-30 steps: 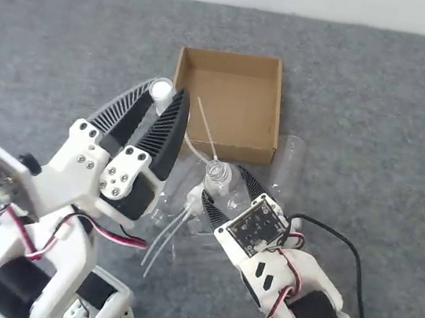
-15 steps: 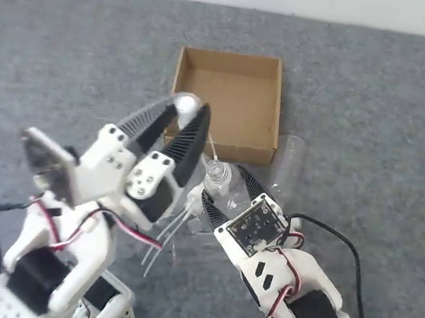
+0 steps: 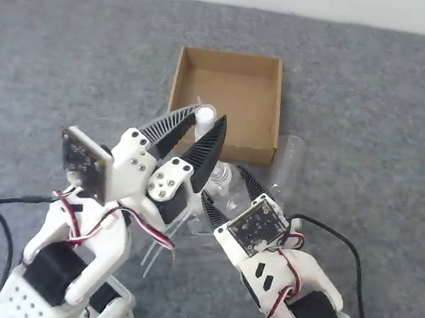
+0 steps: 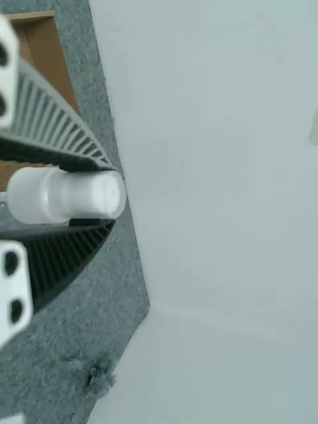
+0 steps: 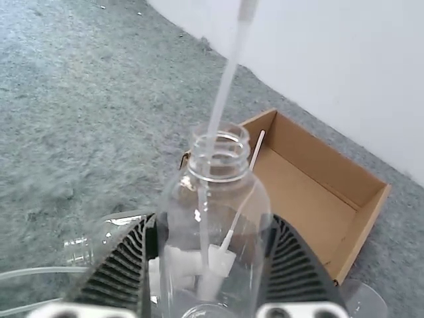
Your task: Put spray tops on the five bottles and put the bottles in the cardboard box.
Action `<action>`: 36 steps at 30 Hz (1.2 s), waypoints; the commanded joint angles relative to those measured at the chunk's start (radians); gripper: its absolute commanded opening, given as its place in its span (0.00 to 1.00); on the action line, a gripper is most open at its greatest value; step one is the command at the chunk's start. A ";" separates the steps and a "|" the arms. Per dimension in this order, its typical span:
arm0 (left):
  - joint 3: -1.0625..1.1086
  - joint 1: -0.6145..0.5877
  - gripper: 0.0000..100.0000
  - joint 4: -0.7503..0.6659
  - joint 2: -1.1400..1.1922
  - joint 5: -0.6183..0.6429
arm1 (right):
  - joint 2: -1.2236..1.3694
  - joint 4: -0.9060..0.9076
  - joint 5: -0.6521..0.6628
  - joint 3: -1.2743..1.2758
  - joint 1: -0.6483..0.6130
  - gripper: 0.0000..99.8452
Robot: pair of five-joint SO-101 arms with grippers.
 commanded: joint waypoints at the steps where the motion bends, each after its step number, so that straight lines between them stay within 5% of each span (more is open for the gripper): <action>1: -0.005 0.008 0.01 -0.031 -0.014 -0.011 | -0.027 -0.028 -0.025 -0.015 0.002 0.04; 36: 0.147 0.083 0.01 -0.077 -0.006 -0.055 | -0.028 -0.018 -0.083 -0.029 0.079 0.04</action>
